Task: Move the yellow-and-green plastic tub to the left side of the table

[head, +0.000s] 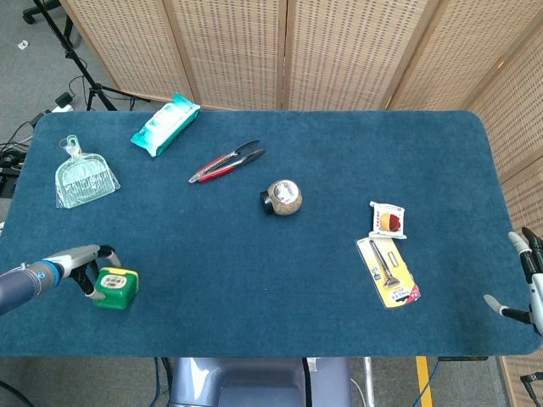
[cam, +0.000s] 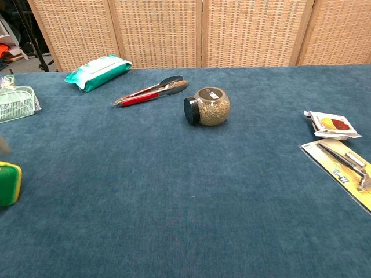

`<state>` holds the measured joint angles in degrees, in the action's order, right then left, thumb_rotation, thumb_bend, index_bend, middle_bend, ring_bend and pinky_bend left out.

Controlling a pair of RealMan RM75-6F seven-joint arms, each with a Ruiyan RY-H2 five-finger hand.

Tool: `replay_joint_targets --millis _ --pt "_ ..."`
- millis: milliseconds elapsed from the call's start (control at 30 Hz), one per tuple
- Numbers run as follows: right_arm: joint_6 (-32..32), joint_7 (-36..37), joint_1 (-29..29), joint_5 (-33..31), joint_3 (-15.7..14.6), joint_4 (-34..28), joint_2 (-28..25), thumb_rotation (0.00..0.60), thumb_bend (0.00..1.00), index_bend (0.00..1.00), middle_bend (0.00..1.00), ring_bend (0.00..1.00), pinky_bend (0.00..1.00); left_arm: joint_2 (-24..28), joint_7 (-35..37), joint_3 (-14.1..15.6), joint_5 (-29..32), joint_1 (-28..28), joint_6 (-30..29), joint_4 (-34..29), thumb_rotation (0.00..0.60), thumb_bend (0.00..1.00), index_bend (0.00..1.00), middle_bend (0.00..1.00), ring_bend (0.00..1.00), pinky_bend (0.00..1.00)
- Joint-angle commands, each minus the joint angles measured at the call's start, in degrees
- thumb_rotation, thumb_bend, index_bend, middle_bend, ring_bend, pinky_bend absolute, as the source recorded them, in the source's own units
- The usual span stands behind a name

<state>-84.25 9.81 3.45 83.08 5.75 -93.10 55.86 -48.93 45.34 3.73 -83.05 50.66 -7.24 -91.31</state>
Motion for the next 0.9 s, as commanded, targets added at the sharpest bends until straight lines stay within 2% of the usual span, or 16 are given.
replay_joint_targets --millis 33,200,333,433,533,700,900 --pt "0.0 -0.1 0.0 0.1 0.0 -0.1 0.1 0.6 0.0 0.0 0.0 0.0 0.0 -3.2 -10.6 -0.9 5.1 -5.4 -14.5 2.8 0.6 0.26 0.0 0.0 0.0 0.0" --pt "-0.1 -0.2 0.0 0.3 -0.2 -0.2 0.1 0.6 0.0 0.0 0.0 0.0 0.0 -4.9 -18.5 -2.3 12.5 -8.7 -23.2 2.7 0.6 0.26 0.0 0.0 0.0 0.0" --pt "-0.2 -0.1 -0.1 0.3 -0.1 -0.2 0.0 0.6 0.0 0.0 0.0 0.0 0.0 -3.7 -18.5 -3.5 12.8 -11.1 -27.7 1.2 0.6 0.25 0.0 0.0 0.0 0.0" --pt "-0.2 -0.1 -0.1 0.4 -0.2 -0.2 0.0 0.6 0.0 0.0 0.0 0.0 0.0 -2.6 -17.9 -4.1 11.1 -13.8 -32.7 0.6 0.6 0.16 0.0 0.0 0.0 0.0" --pt "-0.2 -0.2 0.0 0.5 -0.2 -0.1 0.1 0.6 0.0 0.0 0.0 0.0 0.0 -3.0 -19.4 -4.4 9.0 -17.9 -41.4 0.9 0.6 0.03 0.0 0.0 0.0 0.0" --pt "-0.5 -0.9 0.0 0.9 -0.3 0.0 0.5 0.6 0.0 0.0 0.0 0.0 0.0 -9.7 -30.4 -5.5 9.9 -26.6 -60.4 4.0 0.6 0.0 0.0 0.0 0.0 0.0" --pt "-0.8 -1.7 0.0 1.3 -0.4 0.4 1.0 0.6 0.0 0.0 0.0 0.0 0.0 -14.8 -39.8 -5.9 12.9 -31.8 -69.1 4.6 0.6 0.0 0.0 0.0 0.0 0.0"
